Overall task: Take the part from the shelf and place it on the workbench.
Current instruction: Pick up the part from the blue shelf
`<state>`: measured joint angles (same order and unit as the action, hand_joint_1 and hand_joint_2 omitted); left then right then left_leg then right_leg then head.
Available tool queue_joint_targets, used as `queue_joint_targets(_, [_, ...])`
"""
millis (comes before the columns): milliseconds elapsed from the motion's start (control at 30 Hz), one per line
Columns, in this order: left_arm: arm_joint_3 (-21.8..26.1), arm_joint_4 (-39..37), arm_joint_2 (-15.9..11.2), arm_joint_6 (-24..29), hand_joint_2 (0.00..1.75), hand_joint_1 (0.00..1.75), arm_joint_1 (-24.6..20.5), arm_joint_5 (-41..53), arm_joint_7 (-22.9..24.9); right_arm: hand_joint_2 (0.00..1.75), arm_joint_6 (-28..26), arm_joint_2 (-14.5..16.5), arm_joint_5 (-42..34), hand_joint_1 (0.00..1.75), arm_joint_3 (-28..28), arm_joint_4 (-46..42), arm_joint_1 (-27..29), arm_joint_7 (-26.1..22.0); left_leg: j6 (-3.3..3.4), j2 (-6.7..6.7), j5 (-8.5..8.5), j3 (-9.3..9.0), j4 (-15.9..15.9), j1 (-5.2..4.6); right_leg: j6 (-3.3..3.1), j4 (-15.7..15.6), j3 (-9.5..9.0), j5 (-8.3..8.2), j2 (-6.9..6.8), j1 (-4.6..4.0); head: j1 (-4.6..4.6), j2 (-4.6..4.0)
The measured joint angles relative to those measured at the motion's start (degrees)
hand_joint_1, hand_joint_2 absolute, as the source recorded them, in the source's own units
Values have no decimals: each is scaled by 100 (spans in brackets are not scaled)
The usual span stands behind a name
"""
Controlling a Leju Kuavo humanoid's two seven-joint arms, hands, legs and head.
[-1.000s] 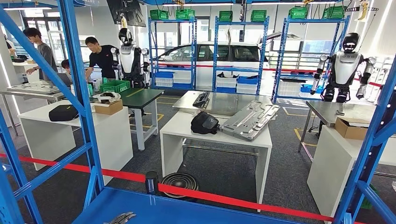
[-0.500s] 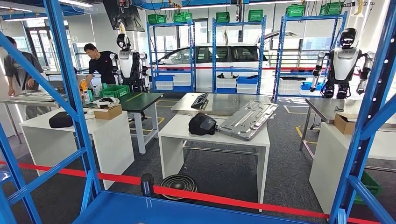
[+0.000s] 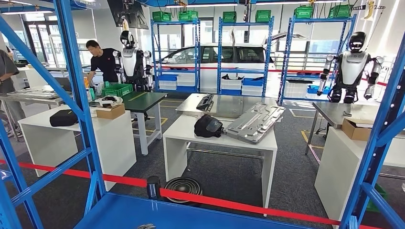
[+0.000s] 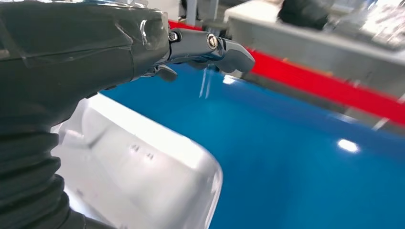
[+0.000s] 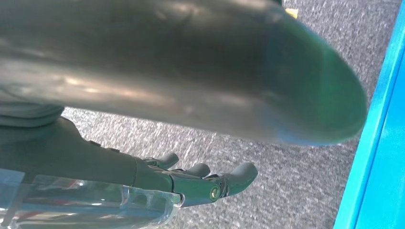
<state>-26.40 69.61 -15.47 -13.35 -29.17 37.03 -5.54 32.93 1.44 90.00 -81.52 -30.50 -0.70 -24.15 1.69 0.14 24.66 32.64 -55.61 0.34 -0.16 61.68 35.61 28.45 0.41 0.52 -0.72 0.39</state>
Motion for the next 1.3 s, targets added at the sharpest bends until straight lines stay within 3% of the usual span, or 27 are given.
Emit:
queue_joint_targets(67, [-30,47,15,33,175,0,-2,-53,-9,0,72,19,-1,0,-13,-90,12,0,19,0,-3,5,2,-5,-8,806,384,319,-1,9,12,0])
queue_joint_targets(100, [-46,61,26,55,175,0,9,-82,-23,0,111,33,-1,0,-19,-139,23,0,20,-2,-1,6,1,-6,10,1122,539,413,-1,20,16,0])
queue_joint_targets(133, [-63,81,38,90,175,0,24,-117,-51,0,156,54,0,0,-26,-191,35,0,19,-6,1,6,-3,-4,49,1227,594,418,-3,36,19,0])
queue_joint_targets(167, [-80,121,54,139,175,0,40,-163,-95,0,206,76,1,0,-33,-255,45,-1,13,-12,5,5,-10,1,102,1080,527,331,-6,57,21,0])
queue_joint_targets(233, [-102,273,93,231,175,0,61,-262,-196,0,307,130,1,0,-44,-414,57,-5,-26,-25,31,7,-52,10,204,266,126,23,-25,105,26,0])
queue_joint_targets(300, [-120,494,133,259,175,0,68,-392,-270,0,375,193,1,0,-46,-571,62,-19,-92,-36,69,20,-109,-7,189,-325,-185,-166,-28,112,29,-1])
queue_joint_targets(400, [-184,846,192,206,175,0,95,-640,-314,0,404,266,1,0,-44,-714,74,-39,-160,-40,88,34,-137,-9,68,-394,-240,-200,-12,93,22,0])
queue_joint_targets(467, [-234,1027,215,190,175,0,113,-727,-314,0,403,289,1,0,-43,-758,83,-46,-206,-33,214,109,-300,14,6,-404,-252,-211,-9,109,14,-1])
queue_joint_targets(500, [-255,1093,222,188,175,0,119,-744,-314,0,403,295,1,0,-43,-780,87,-49,-231,-29,365,224,-554,22,-21,-409,-258,-214,-8,119,8,-1])
queue_joint_targets(567, [-290,1168,228,185,175,0,137,-756,-314,0,401,303,1,0,-43,-808,93,-52,-263,-22,743,600,-1363,28,-54,-408,-258,-209,-7,106,-3,-2])
queue_joint_targets(633, [-324,1196,229,183,175,0,168,-759,-314,0,396,307,1,0,-43,-813,98,-52,-265,-22,897,871,-1910,29,-67,-406,-259,-207,-6,84,-5,-2])
queue_joint_targets(667, [-339,1206,229,183,175,0,178,-762,-314,0,393,309,1,0,-43,-813,99,-52,-249,-22,807,846,-1846,27,-67,-406,-264,-206,-3,72,-7,-2])
queue_joint_targets(700, [-350,1221,229,183,175,0,181,-777,-320,0,390,313,2,0,-43,-813,99,-52,-223,-22,630,703,-1547,24,-67,-406,-272,-206,2,61,-8,-2])
queue_joint_targets(767, [-364,1281,229,145,175,0,176,-893,-371,0,364,322,2,0,-43,-812,95,-55,-145,-21,270,275,-694,0,-63,-407,-280,-203,15,32,-9,-2])
queue_joint_targets(800, [-374,1323,230,106,175,0,171,-991,-411,0,345,324,2,0,-43,-811,95,-58,-115,-18,186,120,-398,-16,-54,-406,-274,-202,18,18,-11,-2])
queue_joint_targets(833, [-394,1369,230,52,175,0,170,-1096,-447,0,325,325,2,0,-43,-810,97,-62,-95,-17,163,37,-240,-34,-40,-406,-264,-204,18,8,-10,-1])
queue_joint_targets(967, [-587,1591,211,-131,175,0,178,-1361,-474,0,316,328,3,0,-45,-810,109,-64,-13,-13,106,-18,-97,-34,47,-339,-201,-162,5,11,-7,-1])
queue_joint_targets(1033, [-727,1707,196,-170,175,0,190,-1392,-440,0,368,336,2,0,-54,-830,114,-62,29,-8,64,-38,-36,-17,38,182,59,95,-4,20,7,-1])
queue_joint_targets(1100, [-867,1782,155,-194,175,0,257,-1376,-392,0,458,379,2,0,-86,-903,121,-58,40,-9,60,-29,-34,-24,35,983,443,398,-4,28,18,-1])
queue_joint_targets(1133, [-928,1813,120,-200,175,0,319,-1366,-377,0,506,414,3,0,-106,-955,128,-51,40,-9,61,-28,-36,-26,59,1217,558,457,-5,35,21,-1])
queue_joint_targets(1167, [-982,1844,73,-199,175,0,393,-1357,-369,0,552,453,3,0,-128,-1014,134,-40,37,-10,63,-28,-39,-25,99,1221,562,421,-6,46,23,-1])
queue_joint_targets(1200, [-1028,1879,20,-196,175,0,470,-1337,-367,0,595,488,3,0,-148,-1075,139,-27,30,-12,68,-29,-46,-23,148,973,442,299,-9,60,26,-1])
queue_joint_targets(1267, [-1096,1963,-109,-164,175,0,632,-1263,-367,0,682,559,3,0,-191,-1212,137,2,-10,-19,93,-26,-79,-30,211,132,10,-5,-18,83,33,-1])
queue_joint_targets(1300, [-1120,2009,-179,-131,175,0,717,-1214,-364,0,726,596,2,0,-216,-1286,135,13,-37,-20,109,-22,-99,-42,194,-184,-158,-105,-17,87,33,-2])
